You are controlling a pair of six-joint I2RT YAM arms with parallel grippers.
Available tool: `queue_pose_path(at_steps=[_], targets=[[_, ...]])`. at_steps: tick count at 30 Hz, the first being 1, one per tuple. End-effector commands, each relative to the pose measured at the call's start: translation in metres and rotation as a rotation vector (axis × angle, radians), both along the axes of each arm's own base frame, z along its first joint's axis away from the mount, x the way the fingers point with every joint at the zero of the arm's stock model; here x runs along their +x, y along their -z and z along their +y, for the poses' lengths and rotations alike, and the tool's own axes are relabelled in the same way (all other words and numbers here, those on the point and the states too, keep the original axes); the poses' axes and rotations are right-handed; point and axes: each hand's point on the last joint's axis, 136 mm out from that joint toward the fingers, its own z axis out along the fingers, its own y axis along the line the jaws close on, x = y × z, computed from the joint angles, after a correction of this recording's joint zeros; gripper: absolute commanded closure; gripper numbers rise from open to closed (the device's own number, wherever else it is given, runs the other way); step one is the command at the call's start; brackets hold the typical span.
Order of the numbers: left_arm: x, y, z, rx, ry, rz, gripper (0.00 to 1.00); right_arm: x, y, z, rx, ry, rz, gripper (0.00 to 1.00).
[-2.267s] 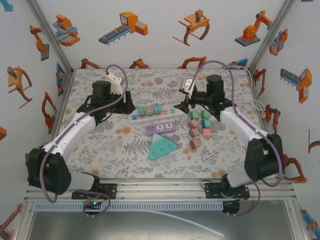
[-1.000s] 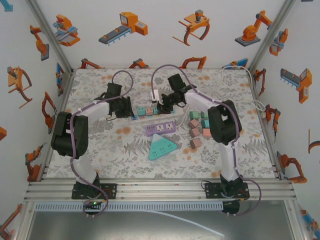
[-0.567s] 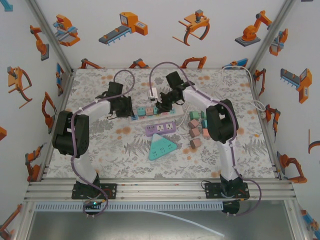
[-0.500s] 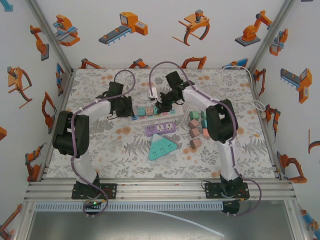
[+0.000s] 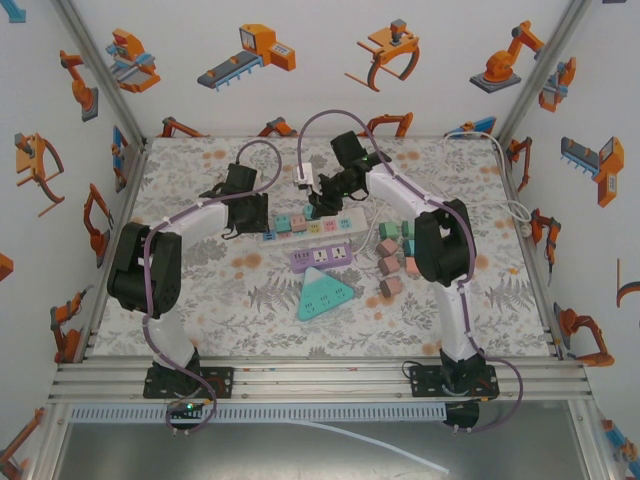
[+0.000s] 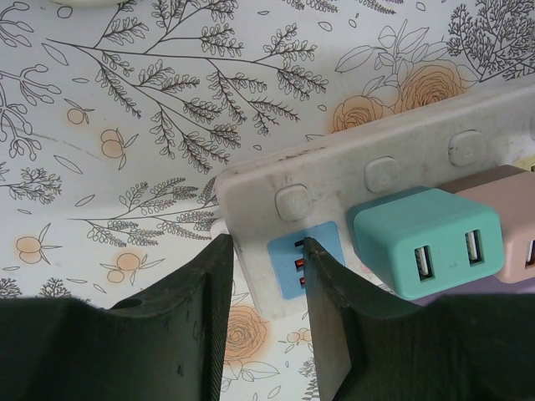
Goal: Pull the plug off the socket
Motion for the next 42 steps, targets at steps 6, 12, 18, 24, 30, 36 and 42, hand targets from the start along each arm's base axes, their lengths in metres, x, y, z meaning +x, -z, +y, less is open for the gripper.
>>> queue_pose_path(at_steps=[6,12,18,24,30,36,42], targets=[[-0.017,-0.001,0.012,0.046,0.020,0.046,0.59,-0.016,-0.053,0.005,0.062,-0.003,-0.051,0.86],[-0.008,-0.048,0.000,-0.029,0.057,-0.069,0.58,-0.021,-0.076,-0.008,0.071,0.073,-0.080,0.87],[-0.017,-0.106,-0.023,-0.169,0.180,-0.225,0.57,-0.023,-0.109,-0.026,0.142,0.238,-0.025,0.86],[-0.055,-0.150,-0.054,-0.233,0.429,-0.393,0.55,-0.026,-0.147,-0.062,0.306,0.447,0.116,0.87],[-0.118,-0.176,-0.092,-0.349,0.746,-0.465,0.48,-0.033,-0.159,-0.109,0.404,0.697,0.293,0.89],[-0.165,-0.179,-0.119,-0.388,0.934,-0.476,0.36,-0.038,-0.141,-0.178,0.435,1.048,0.554,0.93],[-0.184,-0.178,-0.145,-0.419,1.024,-0.461,0.14,-0.064,-0.103,-0.240,0.438,1.279,0.779,0.91]])
